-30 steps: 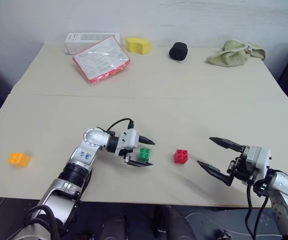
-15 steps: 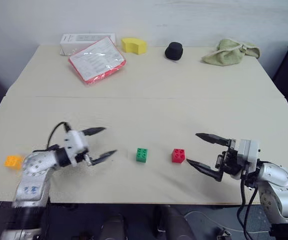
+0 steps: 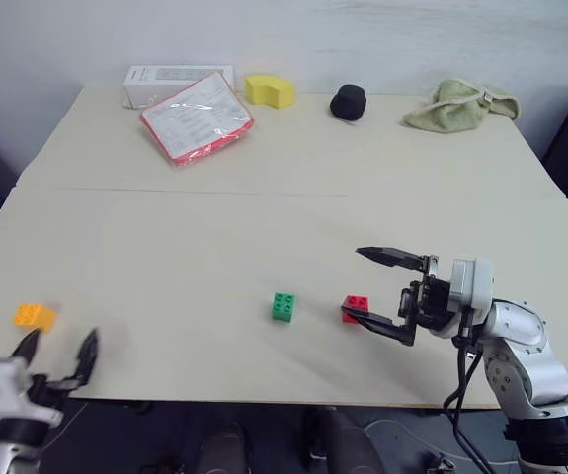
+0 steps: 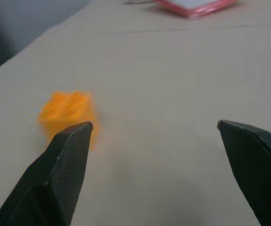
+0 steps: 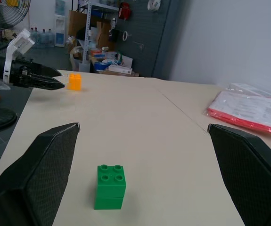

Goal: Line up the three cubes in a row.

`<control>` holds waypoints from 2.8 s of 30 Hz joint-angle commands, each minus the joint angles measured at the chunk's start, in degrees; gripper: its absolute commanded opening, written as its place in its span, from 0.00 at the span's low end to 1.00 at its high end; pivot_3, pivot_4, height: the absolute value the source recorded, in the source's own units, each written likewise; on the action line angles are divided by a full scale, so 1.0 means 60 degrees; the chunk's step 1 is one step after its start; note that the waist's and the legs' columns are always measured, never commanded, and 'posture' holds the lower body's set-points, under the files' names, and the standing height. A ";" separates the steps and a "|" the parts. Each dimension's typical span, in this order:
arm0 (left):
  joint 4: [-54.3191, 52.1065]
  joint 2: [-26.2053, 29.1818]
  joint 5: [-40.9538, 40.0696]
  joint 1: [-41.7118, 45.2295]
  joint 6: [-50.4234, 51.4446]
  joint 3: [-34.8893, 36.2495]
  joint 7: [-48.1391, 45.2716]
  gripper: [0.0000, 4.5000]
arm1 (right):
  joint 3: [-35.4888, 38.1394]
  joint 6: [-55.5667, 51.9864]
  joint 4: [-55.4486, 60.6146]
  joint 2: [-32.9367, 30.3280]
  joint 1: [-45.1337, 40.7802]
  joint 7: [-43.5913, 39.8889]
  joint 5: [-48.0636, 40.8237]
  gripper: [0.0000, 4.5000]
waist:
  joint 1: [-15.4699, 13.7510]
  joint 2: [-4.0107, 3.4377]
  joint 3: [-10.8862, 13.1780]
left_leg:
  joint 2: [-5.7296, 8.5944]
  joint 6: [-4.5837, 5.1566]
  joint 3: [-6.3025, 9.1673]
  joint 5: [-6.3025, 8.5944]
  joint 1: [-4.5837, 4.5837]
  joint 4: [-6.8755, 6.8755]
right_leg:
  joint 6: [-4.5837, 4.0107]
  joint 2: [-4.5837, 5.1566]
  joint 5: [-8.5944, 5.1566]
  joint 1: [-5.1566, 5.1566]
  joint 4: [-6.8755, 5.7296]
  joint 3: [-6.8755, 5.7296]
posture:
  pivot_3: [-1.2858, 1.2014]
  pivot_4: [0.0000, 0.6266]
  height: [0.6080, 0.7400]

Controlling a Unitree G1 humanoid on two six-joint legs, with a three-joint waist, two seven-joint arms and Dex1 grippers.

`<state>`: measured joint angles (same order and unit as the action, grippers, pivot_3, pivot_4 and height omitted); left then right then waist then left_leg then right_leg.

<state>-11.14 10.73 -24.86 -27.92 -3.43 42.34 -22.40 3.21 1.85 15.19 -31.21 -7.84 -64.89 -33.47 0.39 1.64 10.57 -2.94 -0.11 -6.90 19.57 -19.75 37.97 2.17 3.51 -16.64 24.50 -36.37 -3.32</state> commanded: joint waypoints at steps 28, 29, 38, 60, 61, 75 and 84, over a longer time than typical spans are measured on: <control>0.3313 0.3771 -0.0298 0.2974 0.1300 -0.0586 -0.1018 0.81 | 0.0104 0.0467 -0.0202 0.0271 0.0337 0.0140 0.0362 1.00 | 0.0044 -0.0002 -0.0012 | -0.0010 0.0025 0.0012 0.0017 -0.0048 0.0021 | 0.0019 0.0018 0.0028 0.0007 0.0047 -0.0033 | 0.52 0.24 1.00; 0.3301 0.3821 -0.0332 0.2962 0.1381 -0.0633 -0.1143 0.73 | 0.0107 0.0494 -0.0206 0.0276 0.0344 0.0177 0.0374 1.00 | 0.0052 -0.0002 -0.0012 | -0.0009 0.0025 0.0012 0.0017 -0.0048 0.0021 | 0.0019 0.0020 0.0028 0.0008 0.0046 -0.0033 | 0.52 0.24 1.00; 0.2593 0.4657 -0.0852 0.2656 0.2220 -0.0917 -0.2805 0.34 | 0.0183 0.0602 -0.0166 0.0215 0.0497 0.0403 0.0389 1.00 | 0.0196 -0.0004 -0.0011 | -0.0011 0.0014 0.0018 0.0012 -0.0046 0.0019 | 0.0017 0.0024 0.0027 0.0008 0.0042 -0.0035 | 0.52 0.24 1.00; 0.7318 0.4759 0.1568 0.9910 -0.2225 -0.7648 -1.0898 0.34 | 0.1431 0.0086 0.1154 -0.0545 0.2326 0.1076 0.0266 1.00 | -0.0043 -0.0043 -0.0017 | 0.0020 -0.0035 0.0003 -0.0064 -0.0066 0.0045 | 0.0026 0.0017 0.0034 0.0019 -0.0005 -0.0054 | 0.52 0.24 1.00; 0.7581 0.4679 0.1612 1.0075 -0.2341 -0.7694 -1.0979 0.34 | 0.1502 0.0071 0.1241 -0.0560 0.2483 0.1114 0.0265 1.00 | -0.0045 -0.0043 -0.0017 | 0.0020 -0.0035 0.0003 -0.0064 -0.0067 0.0045 | 0.0027 0.0015 0.0034 0.0020 -0.0005 -0.0054 | 0.52 0.24 1.00; 0.8707 0.4164 0.1802 1.0697 -0.2466 -0.8020 -1.1114 0.61 | 0.2049 0.0238 0.1096 -0.0685 0.3124 0.1014 0.0301 1.00 | -0.0040 -0.0041 -0.0017 | 0.0020 -0.0032 0.0004 -0.0066 -0.0067 0.0048 | 0.0029 0.0013 0.0034 0.0019 -0.0006 -0.0053 | 0.52 0.24 1.00; 0.7840 0.5205 0.1342 0.9878 -0.2277 -0.7141 -1.0835 1.00 | 0.2566 0.0102 0.0503 -0.1720 0.2683 -0.0233 -0.0171 1.00 | -0.0015 -0.0041 -0.0017 | 0.0015 -0.0032 0.0001 -0.0068 -0.0063 0.0047 | 0.0029 0.0010 0.0034 0.0022 -0.0009 -0.0048 | 0.52 0.24 1.00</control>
<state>38.54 39.98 -14.80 32.53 -17.73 -2.95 -85.96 15.78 2.34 18.25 -39.67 9.02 -64.02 -32.45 0.30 1.40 10.46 -2.85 -0.29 -6.88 19.17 -20.13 38.26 2.35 3.58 -16.43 24.62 -36.42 -3.62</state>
